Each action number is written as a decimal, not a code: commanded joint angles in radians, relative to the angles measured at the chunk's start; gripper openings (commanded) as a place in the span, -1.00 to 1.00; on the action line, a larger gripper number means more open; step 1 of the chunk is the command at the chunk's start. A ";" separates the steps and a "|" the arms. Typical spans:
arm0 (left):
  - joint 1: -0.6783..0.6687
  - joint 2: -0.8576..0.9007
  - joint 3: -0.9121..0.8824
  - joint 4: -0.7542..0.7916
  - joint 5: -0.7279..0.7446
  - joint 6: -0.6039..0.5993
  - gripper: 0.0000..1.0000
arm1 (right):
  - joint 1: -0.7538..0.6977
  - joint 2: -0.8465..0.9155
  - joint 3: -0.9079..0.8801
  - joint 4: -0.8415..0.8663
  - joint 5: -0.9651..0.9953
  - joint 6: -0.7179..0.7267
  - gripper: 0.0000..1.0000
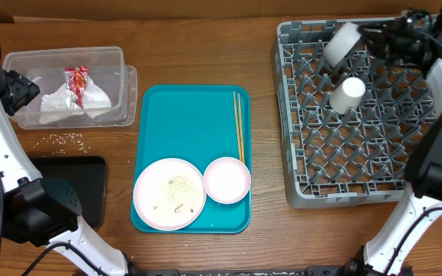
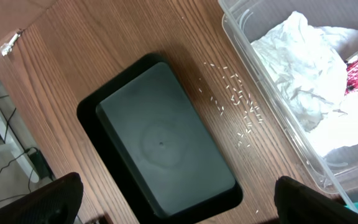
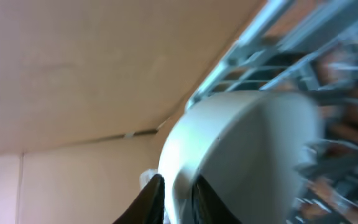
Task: Sort waste into correct bins and load items into the dishwasher
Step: 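Carry the white bowl into the dish rack and release it, then move the right gripper back over the teal tray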
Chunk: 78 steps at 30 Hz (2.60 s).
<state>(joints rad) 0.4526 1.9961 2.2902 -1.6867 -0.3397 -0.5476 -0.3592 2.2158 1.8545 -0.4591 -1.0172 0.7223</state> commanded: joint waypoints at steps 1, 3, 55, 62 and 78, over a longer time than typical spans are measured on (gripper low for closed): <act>0.005 0.007 -0.008 -0.002 0.000 0.009 0.99 | -0.031 -0.143 0.000 -0.056 0.168 -0.052 -0.62; 0.005 0.007 -0.008 -0.002 0.000 0.009 0.99 | -0.036 -0.179 0.000 -0.113 0.253 -0.081 -0.58; 0.005 0.007 -0.008 -0.002 0.000 0.009 1.00 | 0.881 -0.332 -0.002 -0.570 1.023 -0.330 0.99; 0.005 0.007 -0.008 -0.002 0.000 0.009 1.00 | 0.881 -0.332 -0.002 -0.590 1.023 -0.330 1.00; 0.005 0.007 -0.008 -0.002 0.000 0.009 1.00 | 0.958 -0.321 -0.003 -0.756 0.777 -0.321 1.00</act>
<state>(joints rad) 0.4526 1.9961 2.2902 -1.6871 -0.3401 -0.5476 0.5541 1.8908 1.8500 -1.2160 -0.1810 0.3916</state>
